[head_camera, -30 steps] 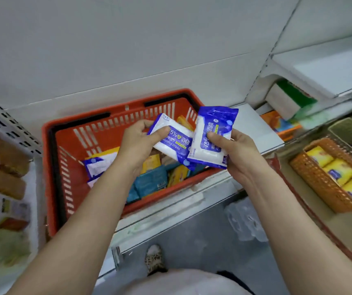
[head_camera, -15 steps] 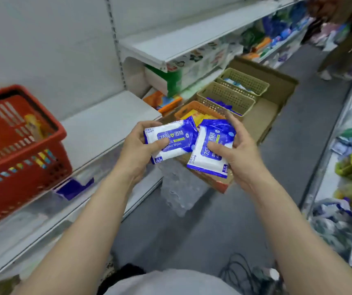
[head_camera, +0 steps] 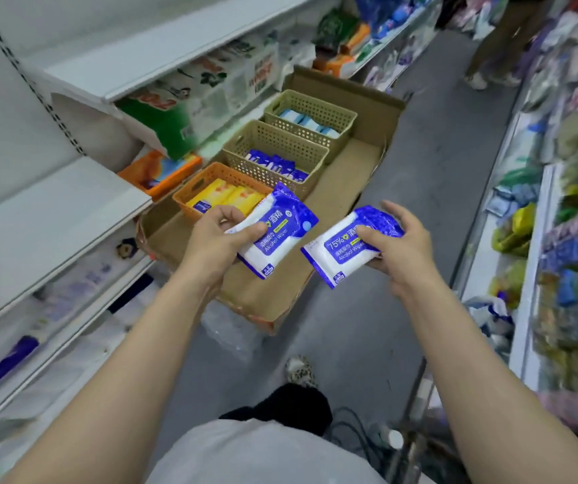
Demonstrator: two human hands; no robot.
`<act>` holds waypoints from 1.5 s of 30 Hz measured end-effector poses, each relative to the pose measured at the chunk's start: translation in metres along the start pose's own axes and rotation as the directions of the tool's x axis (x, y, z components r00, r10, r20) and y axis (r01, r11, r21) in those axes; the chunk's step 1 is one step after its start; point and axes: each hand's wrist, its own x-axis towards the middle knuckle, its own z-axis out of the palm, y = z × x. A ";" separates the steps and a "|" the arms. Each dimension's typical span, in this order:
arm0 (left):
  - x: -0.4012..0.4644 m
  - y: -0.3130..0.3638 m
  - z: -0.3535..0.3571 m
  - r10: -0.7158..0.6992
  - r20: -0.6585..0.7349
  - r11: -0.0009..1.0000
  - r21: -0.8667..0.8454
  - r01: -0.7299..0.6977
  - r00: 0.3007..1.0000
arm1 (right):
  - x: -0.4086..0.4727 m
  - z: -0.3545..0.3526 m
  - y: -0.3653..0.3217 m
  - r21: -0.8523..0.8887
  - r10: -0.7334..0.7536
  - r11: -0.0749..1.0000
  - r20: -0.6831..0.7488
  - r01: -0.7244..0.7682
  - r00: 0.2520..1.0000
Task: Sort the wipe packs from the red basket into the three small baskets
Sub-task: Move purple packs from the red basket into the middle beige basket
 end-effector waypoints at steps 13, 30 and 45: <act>0.177 0.038 0.160 -0.086 0.047 0.996 -0.026 0.087 0.995 | 0.232 -0.031 -0.072 -0.154 0.113 0.983 0.111 -0.096 0.987; 0.301 0.045 0.177 -0.191 -0.630 0.968 -0.250 0.037 0.752 | 0.512 0.115 -0.099 -0.596 0.261 0.775 0.605 0.210 0.752; 0.286 0.004 0.098 -0.359 -0.765 0.931 -0.335 0.146 0.534 | 0.512 0.269 -0.033 -0.623 0.284 0.626 0.742 0.468 0.608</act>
